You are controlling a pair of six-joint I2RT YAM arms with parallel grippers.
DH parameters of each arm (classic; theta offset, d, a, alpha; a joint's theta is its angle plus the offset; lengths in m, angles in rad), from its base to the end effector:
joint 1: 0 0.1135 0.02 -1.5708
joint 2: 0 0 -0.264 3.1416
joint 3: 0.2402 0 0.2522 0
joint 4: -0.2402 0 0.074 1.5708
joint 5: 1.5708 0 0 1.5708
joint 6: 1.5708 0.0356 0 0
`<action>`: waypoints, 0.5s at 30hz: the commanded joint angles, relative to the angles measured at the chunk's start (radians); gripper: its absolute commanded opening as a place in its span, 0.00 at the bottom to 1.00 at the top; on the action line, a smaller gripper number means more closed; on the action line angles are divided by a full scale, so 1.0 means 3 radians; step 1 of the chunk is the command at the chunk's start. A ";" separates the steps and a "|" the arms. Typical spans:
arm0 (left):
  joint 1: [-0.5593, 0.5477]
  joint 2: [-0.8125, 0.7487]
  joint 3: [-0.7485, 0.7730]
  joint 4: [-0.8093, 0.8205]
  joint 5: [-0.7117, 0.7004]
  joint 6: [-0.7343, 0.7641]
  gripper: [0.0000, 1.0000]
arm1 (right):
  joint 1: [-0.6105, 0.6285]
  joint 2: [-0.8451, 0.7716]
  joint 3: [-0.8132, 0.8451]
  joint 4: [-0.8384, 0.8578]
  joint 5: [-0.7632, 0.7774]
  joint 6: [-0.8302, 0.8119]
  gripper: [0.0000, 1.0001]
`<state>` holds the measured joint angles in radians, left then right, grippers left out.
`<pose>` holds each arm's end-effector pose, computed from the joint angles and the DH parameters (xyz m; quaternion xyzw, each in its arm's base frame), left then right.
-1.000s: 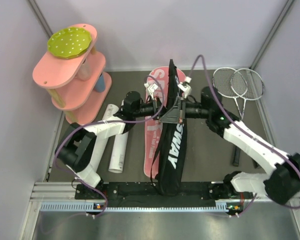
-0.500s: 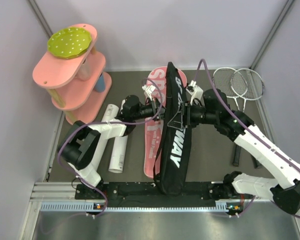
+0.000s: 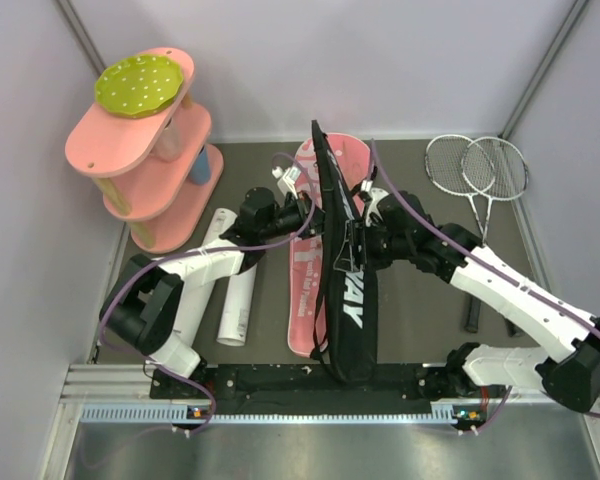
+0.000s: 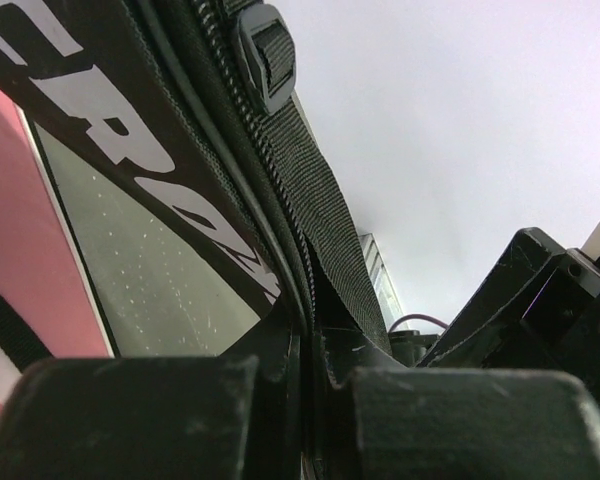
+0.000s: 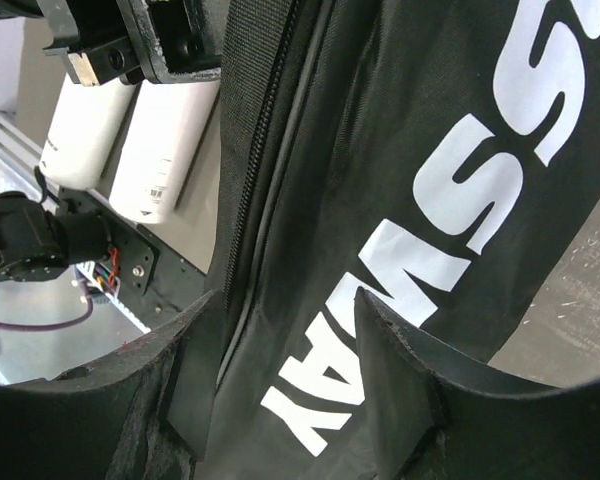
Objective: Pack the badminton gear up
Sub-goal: Open the racket bag at the center of the board.
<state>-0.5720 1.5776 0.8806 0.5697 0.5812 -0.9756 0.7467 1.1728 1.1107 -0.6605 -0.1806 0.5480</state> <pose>0.2846 -0.2065 0.2531 0.0413 0.7425 -0.5962 0.3024 0.1774 0.1729 0.3294 -0.1269 0.8995 0.3127 0.2773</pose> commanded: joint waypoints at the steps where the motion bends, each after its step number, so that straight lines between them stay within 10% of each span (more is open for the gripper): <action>1: -0.0026 -0.0176 0.0086 0.0044 -0.0096 0.0082 0.00 | 0.0129 0.0099 0.0117 0.0054 0.0142 -0.0001 0.55; 9: -0.0067 -0.0242 0.0117 -0.0033 -0.0122 0.0102 0.00 | 0.0221 0.0247 0.0061 0.0156 0.0377 0.0024 0.53; 15: -0.0062 -0.0253 0.0122 -0.0012 0.0057 0.0112 0.00 | 0.0216 0.0202 -0.0041 0.0412 0.0489 -0.0042 0.00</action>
<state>-0.5892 1.5501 0.8806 0.5030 0.5529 -0.9615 0.8032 1.2472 1.1080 -0.6292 -0.0898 0.5472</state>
